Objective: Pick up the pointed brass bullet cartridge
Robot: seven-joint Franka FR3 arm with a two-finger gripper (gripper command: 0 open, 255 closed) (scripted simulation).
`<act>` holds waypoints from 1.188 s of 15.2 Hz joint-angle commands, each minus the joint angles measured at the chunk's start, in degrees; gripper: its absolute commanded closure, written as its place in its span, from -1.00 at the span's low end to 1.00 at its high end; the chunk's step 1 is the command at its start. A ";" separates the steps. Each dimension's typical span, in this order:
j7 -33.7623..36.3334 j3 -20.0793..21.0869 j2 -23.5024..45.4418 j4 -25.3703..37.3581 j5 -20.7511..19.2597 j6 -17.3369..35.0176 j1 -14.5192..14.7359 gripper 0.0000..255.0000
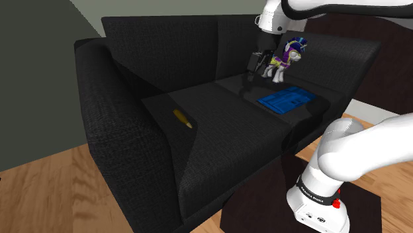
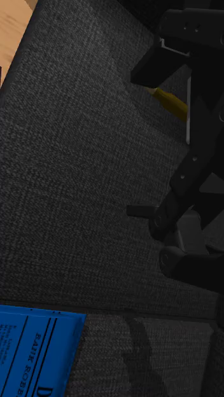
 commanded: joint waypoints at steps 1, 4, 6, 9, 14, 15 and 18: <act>0.00 0.00 0.00 0.00 0.00 0.00 0.00 -1.00; 3.83 2.72 4.41 0.02 1.30 3.54 0.50 -1.00; 6.35 4.46 7.68 0.44 2.00 5.83 0.79 -1.00; 10.09 6.97 12.99 1.68 2.77 9.06 1.15 -1.00; 16.31 10.83 22.77 5.35 3.13 13.73 1.50 -1.00; 17.57 11.53 24.84 6.32 3.04 14.53 1.56 -1.00; 21.39 13.45 31.24 9.71 2.42 16.61 1.77 -1.00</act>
